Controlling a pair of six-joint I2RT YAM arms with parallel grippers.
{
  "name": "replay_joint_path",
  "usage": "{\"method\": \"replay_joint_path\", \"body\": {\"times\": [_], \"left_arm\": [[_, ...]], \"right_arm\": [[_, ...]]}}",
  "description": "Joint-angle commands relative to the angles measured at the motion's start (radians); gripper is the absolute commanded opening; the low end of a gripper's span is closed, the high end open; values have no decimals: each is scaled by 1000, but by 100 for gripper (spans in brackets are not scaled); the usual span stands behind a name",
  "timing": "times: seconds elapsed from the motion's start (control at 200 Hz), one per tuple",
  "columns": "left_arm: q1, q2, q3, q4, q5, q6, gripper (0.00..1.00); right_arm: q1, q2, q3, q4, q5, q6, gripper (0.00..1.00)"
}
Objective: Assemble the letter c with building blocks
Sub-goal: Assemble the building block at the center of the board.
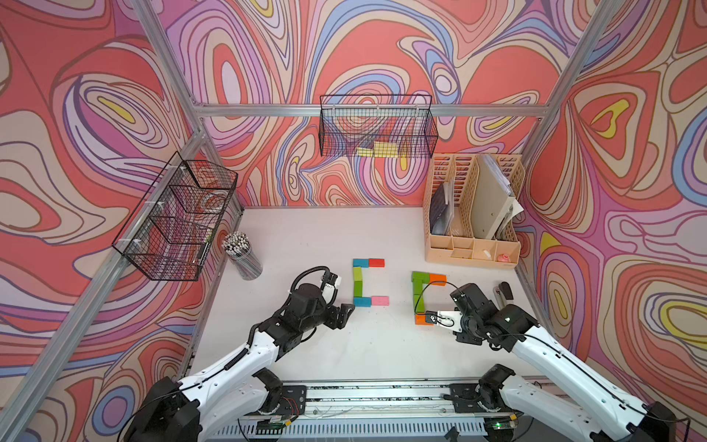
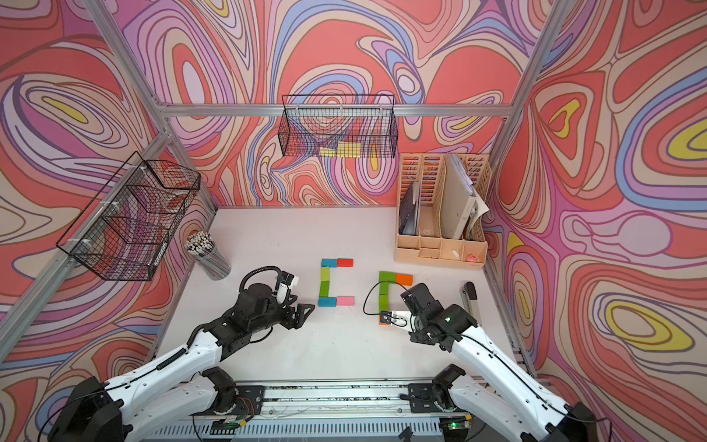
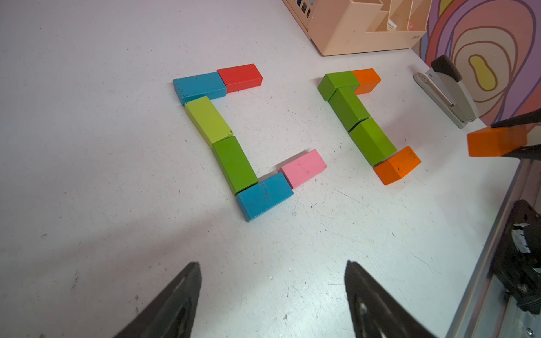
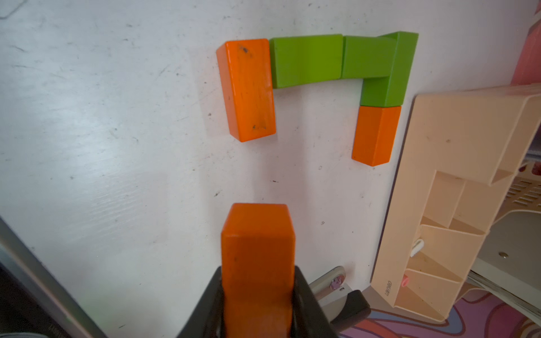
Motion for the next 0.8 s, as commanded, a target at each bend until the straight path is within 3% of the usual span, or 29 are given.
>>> {"method": "replay_joint_path", "body": {"times": [0.0,0.255,0.456,0.791], "left_arm": [[-4,6,-8,31,18,19,80],[-4,46,-6,64,54,10,80],[-4,45,-3,55,47,19,80],[-4,36,-8,54,38,25,80]], "right_arm": [[-5,44,-7,36,-44,-52,0],[-134,112,37,67,-113,-166,2],[-170,179,50,117,-144,-216,11],[-212,234,40,166,-155,-233,14]]}}
